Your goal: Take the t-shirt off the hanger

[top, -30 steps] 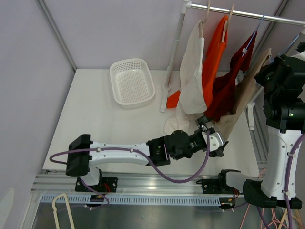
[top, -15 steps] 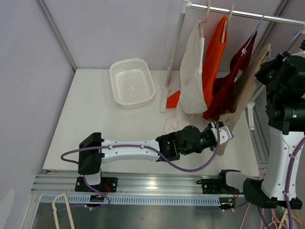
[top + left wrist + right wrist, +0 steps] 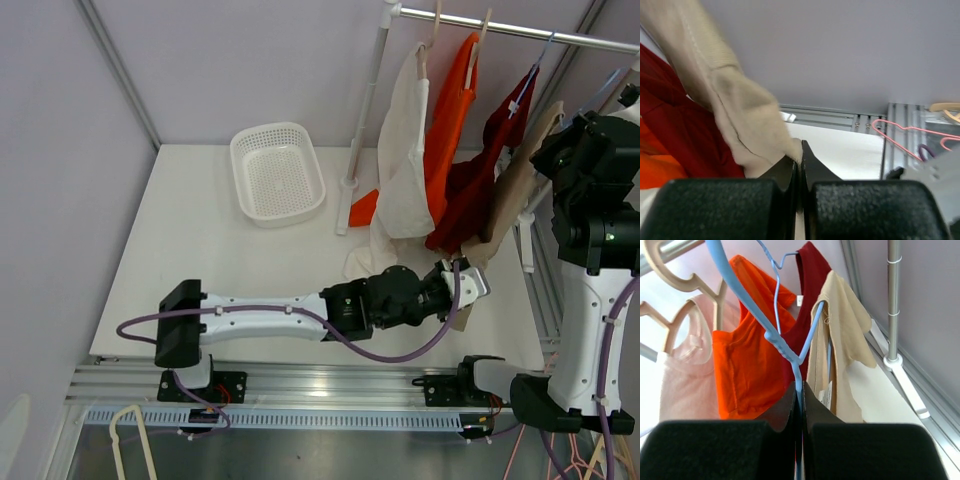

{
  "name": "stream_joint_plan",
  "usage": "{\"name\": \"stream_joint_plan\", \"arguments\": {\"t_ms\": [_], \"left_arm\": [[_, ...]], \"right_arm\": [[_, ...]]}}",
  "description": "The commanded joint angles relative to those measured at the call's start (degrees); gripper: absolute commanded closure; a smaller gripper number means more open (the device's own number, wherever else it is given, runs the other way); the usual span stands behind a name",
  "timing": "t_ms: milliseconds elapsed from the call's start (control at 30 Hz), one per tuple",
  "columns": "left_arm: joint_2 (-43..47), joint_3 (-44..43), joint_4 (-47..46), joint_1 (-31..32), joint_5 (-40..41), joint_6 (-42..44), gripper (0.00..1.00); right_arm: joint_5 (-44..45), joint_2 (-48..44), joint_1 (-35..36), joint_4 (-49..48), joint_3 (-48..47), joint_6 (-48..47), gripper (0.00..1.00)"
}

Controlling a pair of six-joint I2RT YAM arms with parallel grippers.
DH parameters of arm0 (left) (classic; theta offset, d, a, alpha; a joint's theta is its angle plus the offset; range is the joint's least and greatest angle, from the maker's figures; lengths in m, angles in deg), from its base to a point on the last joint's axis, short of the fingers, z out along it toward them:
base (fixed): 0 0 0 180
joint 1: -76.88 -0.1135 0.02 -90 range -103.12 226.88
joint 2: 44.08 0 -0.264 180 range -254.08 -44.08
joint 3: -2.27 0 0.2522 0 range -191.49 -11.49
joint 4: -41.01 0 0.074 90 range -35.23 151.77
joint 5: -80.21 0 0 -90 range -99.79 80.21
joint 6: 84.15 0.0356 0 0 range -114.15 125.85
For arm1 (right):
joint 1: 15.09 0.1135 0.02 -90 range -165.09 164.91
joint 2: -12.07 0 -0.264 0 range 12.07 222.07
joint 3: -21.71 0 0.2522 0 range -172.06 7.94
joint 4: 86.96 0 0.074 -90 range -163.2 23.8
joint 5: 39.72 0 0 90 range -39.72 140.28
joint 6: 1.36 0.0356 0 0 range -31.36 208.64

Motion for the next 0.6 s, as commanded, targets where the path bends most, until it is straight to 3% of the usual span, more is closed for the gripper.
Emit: {"name": "stream_joint_plan", "arguments": {"t_ms": [0, 133, 267, 567], "left_arm": [[8.8, 1.4, -0.8, 3.9, 2.3, 2.5, 0.99], [15.6, 3.9, 0.6, 8.2, 5.9, 3.9, 0.99], [20.6, 6.6, 3.3, 8.3, 5.8, 1.1, 0.99], [25.5, 14.9, 3.0, 8.6, 5.1, -2.2, 0.99]], "right_arm": [[2.2, 1.0, 0.4, -6.4, 0.3, -1.4, 1.00], [4.3, 4.0, 0.4, -7.2, -0.4, -3.6, 1.00], [5.2, 4.7, -0.2, -9.0, 0.9, -5.1, 1.00], [-1.1, 7.8, -7.6, -10.0, -1.2, -4.8, 1.00]]}}
